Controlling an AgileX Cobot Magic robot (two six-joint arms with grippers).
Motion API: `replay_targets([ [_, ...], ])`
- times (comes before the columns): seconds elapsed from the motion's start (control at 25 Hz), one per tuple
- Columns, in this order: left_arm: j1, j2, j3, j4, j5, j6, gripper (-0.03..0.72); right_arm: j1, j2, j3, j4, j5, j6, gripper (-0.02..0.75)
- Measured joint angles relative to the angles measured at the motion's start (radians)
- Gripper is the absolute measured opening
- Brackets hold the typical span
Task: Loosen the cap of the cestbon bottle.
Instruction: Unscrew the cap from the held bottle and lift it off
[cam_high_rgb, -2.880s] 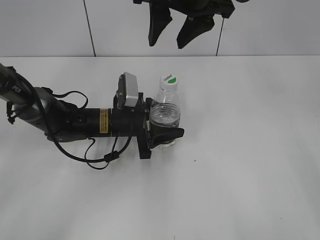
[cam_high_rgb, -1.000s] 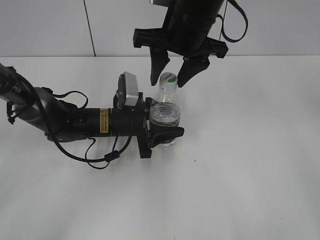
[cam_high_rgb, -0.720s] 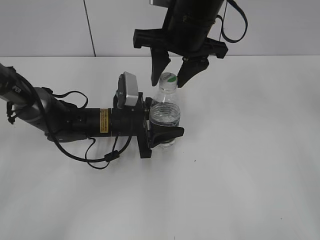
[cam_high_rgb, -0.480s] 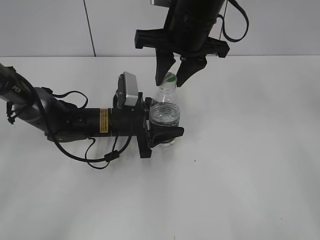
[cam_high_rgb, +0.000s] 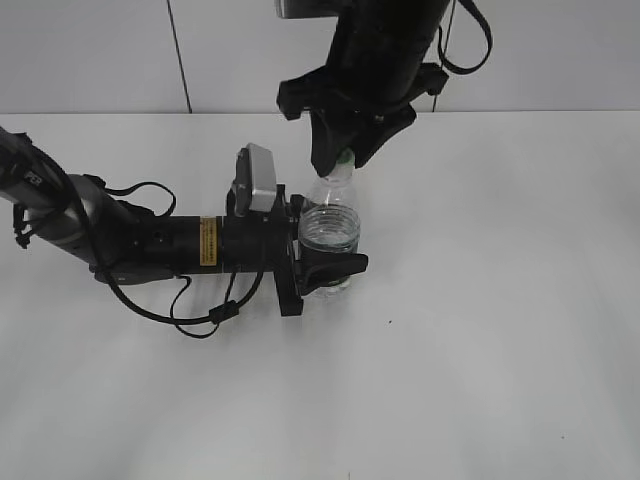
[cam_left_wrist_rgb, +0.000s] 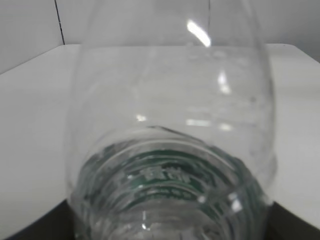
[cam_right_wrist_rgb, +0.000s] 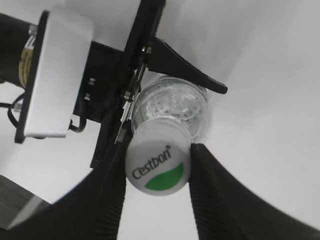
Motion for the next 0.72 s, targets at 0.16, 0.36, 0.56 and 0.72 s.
replay_targets([
  [0.16,0.000,0.000,0.000,0.000,0.001,0.000,0.400,0.000,0.000,0.000,-0.002,0.000,-0.251,0.296],
  [0.36,0.000,0.000,0.000,0.001,0.001,0.000,0.400,0.000,0.000,0.000,-0.010,0.000,-0.506,0.296],
  [0.56,0.000,0.000,0.000,0.002,0.001,0.001,0.400,0.000,0.000,0.000,-0.012,0.000,-0.603,0.296],
  [0.72,0.000,0.000,0.000,0.005,0.001,0.001,0.400,0.000,0.000,0.000,-0.008,0.000,-0.745,0.296],
])
